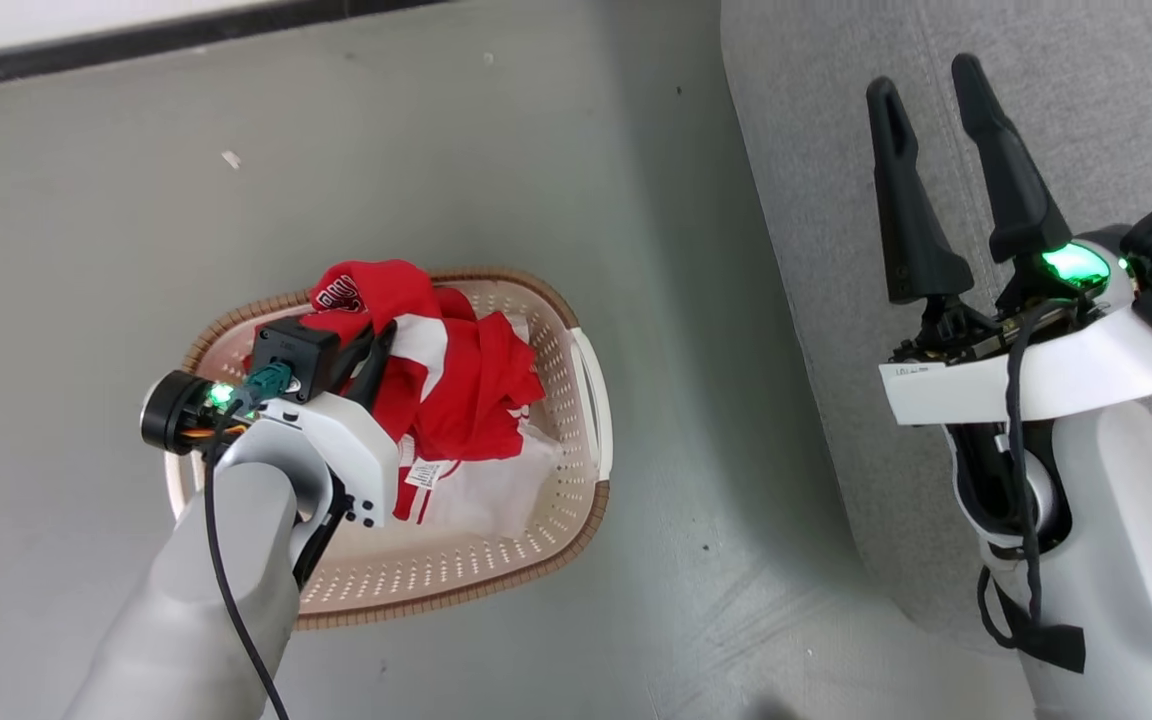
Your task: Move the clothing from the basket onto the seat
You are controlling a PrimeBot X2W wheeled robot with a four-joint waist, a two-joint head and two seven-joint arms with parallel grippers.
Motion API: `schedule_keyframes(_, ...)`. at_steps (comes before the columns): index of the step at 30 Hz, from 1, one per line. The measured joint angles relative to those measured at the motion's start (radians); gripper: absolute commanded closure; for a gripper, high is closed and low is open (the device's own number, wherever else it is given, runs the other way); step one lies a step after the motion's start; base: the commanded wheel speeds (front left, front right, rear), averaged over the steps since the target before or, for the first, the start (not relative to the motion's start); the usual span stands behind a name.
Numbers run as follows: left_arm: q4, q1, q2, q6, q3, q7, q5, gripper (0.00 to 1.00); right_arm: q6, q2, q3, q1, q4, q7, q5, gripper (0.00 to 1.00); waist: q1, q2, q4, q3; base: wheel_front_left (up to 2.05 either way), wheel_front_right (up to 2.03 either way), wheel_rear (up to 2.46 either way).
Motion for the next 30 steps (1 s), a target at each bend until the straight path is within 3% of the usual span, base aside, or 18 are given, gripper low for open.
schedule_keyframes(30, -0.317, 0.122, -0.009, -0.003, -0.072, -0.016, -0.121, 1.00, 0.000, -0.048, 0.053, 0.158, 0.092, 0.000, -0.014, 0.00, -0.0001, 0.0000, 0.102, -0.306, 0.00, 0.00, 0.00)
